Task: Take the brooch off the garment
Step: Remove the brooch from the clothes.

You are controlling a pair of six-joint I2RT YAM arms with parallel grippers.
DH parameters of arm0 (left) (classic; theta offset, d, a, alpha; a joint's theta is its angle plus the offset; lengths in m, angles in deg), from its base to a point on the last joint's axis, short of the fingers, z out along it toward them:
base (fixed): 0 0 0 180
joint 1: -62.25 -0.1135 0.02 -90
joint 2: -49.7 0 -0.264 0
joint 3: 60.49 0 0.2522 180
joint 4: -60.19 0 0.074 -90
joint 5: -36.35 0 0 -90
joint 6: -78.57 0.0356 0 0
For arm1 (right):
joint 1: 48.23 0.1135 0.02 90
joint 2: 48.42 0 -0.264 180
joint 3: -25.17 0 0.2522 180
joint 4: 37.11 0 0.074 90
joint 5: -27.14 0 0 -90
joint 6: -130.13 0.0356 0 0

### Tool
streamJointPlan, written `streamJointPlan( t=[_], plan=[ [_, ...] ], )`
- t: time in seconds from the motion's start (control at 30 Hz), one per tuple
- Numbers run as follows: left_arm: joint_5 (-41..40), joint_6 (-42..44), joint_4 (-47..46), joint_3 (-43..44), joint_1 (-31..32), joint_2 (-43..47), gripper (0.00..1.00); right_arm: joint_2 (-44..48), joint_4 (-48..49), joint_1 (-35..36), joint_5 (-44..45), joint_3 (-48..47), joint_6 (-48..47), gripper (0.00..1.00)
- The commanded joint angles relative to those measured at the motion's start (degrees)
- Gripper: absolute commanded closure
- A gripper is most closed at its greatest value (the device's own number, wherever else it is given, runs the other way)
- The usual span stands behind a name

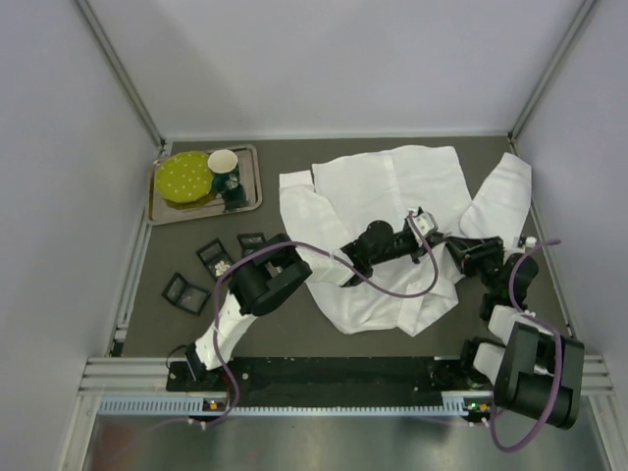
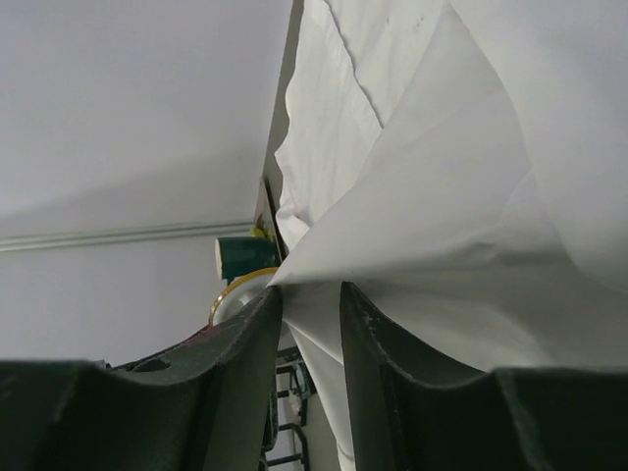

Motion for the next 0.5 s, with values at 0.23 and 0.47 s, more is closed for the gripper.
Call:
streamJointPlan(
  t=[0.23,0.47],
  plan=[
    [30.0,-6.2,14.5,2.5,9.3,-4.9,1.0,11.5,1.6,4.0,-7.0,-7.3,-11.6,0.64],
    [29.4,-6.2,18.1,4.5,9.5,-5.7,1.0,11.5,0.6,4.1,-8.5,-8.8,-12.1,0.64]
  ],
)
